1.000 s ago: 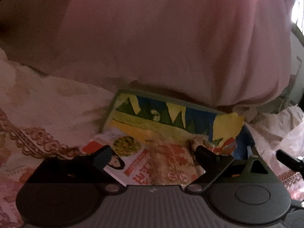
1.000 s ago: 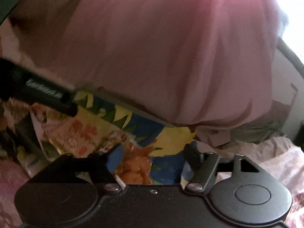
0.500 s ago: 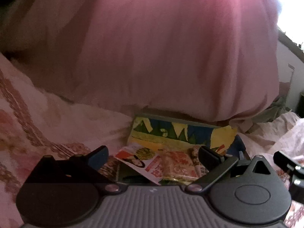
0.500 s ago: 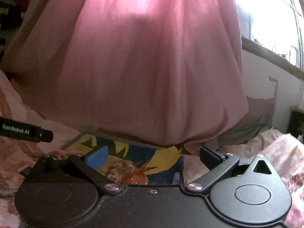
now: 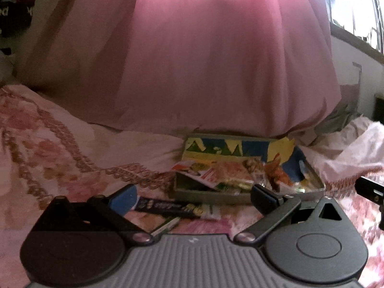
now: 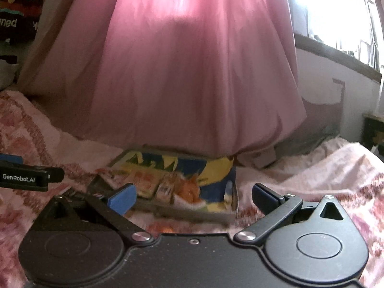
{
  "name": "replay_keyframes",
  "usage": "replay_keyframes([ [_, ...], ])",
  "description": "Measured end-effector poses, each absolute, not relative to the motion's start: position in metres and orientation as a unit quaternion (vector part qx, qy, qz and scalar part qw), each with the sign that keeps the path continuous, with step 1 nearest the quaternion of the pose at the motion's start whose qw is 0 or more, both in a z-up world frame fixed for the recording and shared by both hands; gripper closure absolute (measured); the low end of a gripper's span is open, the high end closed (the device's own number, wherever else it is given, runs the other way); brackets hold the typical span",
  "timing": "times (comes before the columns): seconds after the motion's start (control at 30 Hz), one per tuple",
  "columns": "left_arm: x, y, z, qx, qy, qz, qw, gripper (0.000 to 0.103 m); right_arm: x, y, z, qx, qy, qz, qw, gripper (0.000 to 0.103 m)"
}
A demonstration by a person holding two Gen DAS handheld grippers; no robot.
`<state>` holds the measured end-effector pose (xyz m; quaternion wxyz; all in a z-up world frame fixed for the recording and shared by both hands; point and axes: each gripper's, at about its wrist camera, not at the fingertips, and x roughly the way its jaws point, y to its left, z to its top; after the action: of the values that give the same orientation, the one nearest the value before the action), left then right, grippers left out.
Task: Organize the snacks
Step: 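Withdraw both grippers up and away from the tray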
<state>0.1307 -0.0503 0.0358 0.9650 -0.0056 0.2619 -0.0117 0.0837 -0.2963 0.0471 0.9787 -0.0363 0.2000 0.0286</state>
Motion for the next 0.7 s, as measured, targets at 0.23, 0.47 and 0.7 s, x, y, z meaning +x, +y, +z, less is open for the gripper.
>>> replay_keyframes([
  [0.23, 0.087, -0.048, 0.03, 0.01, 0.284, -0.004, 0.959, 0.0, 0.053, -0.296, 0.038, 0.001, 0.252, 0.042, 0.967, 0.001],
  [0.47, 0.06, -0.049, 0.022, 0.022, 0.309, 0.005, 0.951, 0.0, 0.041, -0.285, 0.033, -0.01, 0.285, 0.049, 0.957, 0.001],
  [0.7, 0.048, -0.045, 0.02, 0.017, 0.323, 0.031, 0.946, 0.0, 0.04, -0.275, 0.026, -0.036, 0.313, 0.053, 0.947, 0.001],
])
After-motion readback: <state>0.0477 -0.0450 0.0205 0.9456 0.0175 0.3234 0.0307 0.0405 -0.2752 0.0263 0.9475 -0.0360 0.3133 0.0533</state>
